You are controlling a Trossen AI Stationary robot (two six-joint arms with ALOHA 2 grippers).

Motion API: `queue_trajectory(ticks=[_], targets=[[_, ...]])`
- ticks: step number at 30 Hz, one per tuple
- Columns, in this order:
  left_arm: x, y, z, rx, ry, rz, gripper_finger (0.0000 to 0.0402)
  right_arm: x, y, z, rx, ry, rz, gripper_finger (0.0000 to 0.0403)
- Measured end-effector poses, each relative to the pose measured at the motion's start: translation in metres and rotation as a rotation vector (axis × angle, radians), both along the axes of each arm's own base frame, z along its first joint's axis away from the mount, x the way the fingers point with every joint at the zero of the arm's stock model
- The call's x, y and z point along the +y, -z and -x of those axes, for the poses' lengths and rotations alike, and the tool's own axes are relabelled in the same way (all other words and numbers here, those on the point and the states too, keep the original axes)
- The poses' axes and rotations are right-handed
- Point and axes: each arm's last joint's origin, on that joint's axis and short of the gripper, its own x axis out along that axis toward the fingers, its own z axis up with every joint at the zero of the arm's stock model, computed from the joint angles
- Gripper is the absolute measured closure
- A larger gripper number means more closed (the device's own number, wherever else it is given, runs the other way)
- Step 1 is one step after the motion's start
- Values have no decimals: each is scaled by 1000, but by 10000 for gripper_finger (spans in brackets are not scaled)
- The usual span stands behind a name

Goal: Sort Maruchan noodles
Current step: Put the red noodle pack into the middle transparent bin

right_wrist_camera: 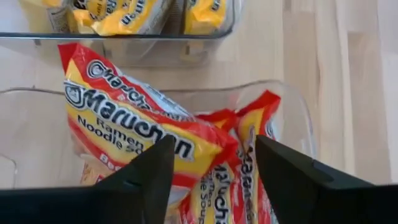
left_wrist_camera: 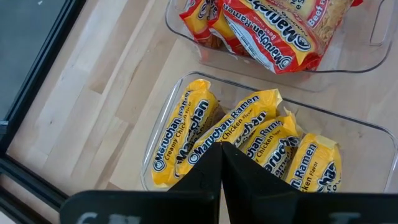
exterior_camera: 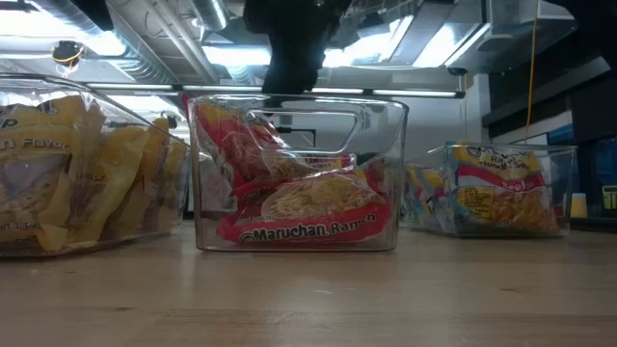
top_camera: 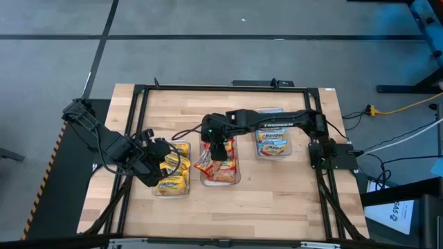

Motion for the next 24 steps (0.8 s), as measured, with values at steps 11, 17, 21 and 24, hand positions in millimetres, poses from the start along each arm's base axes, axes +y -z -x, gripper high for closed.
queue_trajectory(ticks=[11,17,21,24], targets=[[0,0,0,-1,-3,2,399,-3,20,-7,49,-56,-77,227],[1,0,1,13,1,-9,399,-3,20,-6,55,-66,-109,346],[1,0,2,25,1,-17,399,-1,20,-6,55,-79,-155,393],[2,0,2,26,1,-18,399,-1,20,-6,64,-29,-188,399]])
